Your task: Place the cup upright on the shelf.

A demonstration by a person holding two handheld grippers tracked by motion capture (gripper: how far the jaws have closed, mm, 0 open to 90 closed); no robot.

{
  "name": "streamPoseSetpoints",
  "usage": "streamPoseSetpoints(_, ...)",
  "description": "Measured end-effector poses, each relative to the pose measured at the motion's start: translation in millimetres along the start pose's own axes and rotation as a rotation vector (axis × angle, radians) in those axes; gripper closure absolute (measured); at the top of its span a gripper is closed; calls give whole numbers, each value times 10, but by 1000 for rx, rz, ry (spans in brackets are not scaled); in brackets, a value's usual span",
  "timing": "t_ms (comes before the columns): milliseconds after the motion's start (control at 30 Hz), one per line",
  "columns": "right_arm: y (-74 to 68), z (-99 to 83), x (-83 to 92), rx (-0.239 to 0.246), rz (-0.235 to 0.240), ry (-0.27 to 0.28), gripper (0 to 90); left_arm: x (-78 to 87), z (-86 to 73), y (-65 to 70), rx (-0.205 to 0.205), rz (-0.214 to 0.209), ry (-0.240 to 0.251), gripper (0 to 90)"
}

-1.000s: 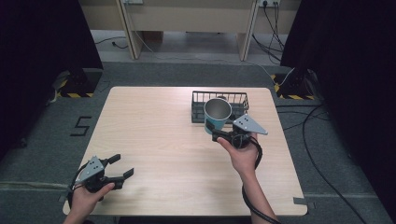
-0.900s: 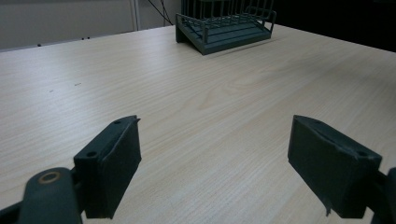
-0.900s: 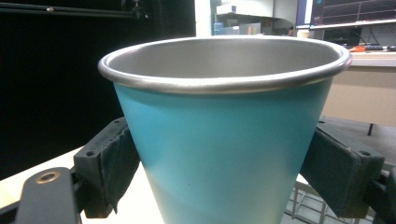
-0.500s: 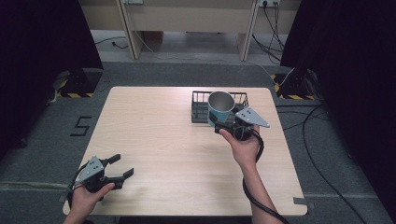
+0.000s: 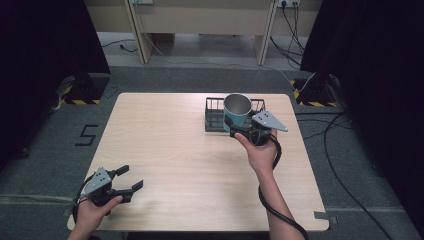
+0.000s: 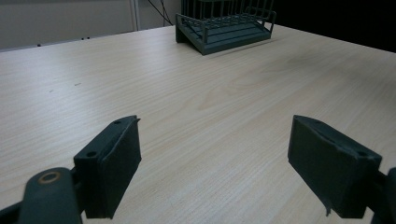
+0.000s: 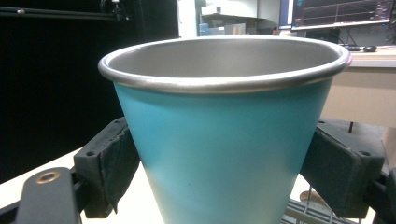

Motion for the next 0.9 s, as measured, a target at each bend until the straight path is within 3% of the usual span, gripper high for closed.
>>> streamPoseSetpoints(900,272,138,-291,-23,-71,-30,175,0,-3,-4,3,0,1,166)
Point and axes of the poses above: each handheld gripper's, and its own axes: x roughly backward along the jaws, z roughly out of its top, y roughly to its right, the point moved 1 cm from there along -x, roughly forward along the jaws, and after that the axes turned 13 degrees about -x, right-handed, at the moved point
